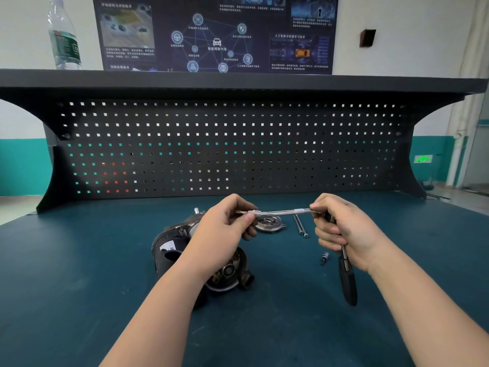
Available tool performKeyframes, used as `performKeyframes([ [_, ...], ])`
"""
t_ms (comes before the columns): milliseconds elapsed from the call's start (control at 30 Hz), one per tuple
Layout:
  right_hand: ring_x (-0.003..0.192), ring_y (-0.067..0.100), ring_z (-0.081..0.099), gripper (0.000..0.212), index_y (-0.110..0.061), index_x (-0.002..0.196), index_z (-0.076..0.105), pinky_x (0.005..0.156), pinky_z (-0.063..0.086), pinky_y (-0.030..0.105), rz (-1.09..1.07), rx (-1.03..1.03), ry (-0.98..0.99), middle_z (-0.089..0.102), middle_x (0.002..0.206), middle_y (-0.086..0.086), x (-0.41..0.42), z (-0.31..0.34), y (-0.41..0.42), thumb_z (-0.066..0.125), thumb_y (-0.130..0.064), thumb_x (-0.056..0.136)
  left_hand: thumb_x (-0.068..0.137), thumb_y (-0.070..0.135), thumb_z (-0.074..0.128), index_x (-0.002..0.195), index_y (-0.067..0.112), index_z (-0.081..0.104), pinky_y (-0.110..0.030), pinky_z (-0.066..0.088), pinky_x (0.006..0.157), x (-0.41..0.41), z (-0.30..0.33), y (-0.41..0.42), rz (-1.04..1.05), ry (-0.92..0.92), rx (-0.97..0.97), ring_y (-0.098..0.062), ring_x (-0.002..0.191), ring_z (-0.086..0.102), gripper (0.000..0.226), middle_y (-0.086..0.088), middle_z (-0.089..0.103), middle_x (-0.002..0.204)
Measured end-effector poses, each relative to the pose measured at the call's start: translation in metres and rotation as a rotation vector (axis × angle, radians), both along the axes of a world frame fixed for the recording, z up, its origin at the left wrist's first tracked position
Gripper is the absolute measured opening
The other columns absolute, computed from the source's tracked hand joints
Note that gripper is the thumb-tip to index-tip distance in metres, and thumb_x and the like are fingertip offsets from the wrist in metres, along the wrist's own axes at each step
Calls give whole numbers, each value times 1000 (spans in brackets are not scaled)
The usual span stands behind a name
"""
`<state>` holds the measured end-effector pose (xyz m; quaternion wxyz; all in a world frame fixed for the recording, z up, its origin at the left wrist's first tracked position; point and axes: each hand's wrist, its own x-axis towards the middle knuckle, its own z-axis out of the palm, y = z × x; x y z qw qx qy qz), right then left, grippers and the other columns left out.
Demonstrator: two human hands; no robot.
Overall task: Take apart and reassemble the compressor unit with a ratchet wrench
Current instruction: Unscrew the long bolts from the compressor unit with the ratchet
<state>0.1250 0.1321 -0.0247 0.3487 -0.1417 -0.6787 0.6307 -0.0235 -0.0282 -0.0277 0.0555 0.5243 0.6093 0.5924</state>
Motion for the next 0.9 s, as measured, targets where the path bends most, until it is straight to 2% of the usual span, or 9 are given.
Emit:
performKeyframes([
  [267,35,11,15,27,-14,61,42,37,18,19,5,-23,-9,22,44,-2,-4,-3,-2,49,-14,87,93,9,54,83,12,60,-10,44,51,-1,-2,2,43,-20,-10,0,52,58,12,11,64,60],
  [467,35,10,14,28,-14,60,45,35,20,19,69,-137,-25,21,45,-3,-4,-5,0,49,-18,87,93,5,53,85,9,62,-15,49,55,-3,-1,-1,-22,-78,-5,-4,55,60,13,7,67,64],
  [700,35,11,14,24,-13,63,42,37,18,18,52,-53,-6,21,44,-2,-4,-5,-1,47,-14,86,93,6,53,86,5,62,-15,46,52,-5,-4,0,-15,-95,-15,-5,53,59,11,8,65,60],
  [900,35,12,16,25,-13,63,39,38,19,20,18,-17,12,24,43,-2,-6,-7,-2,47,-11,87,94,8,51,85,8,60,-18,46,52,-1,-6,8,-30,-239,18,-6,55,59,13,7,63,59],
])
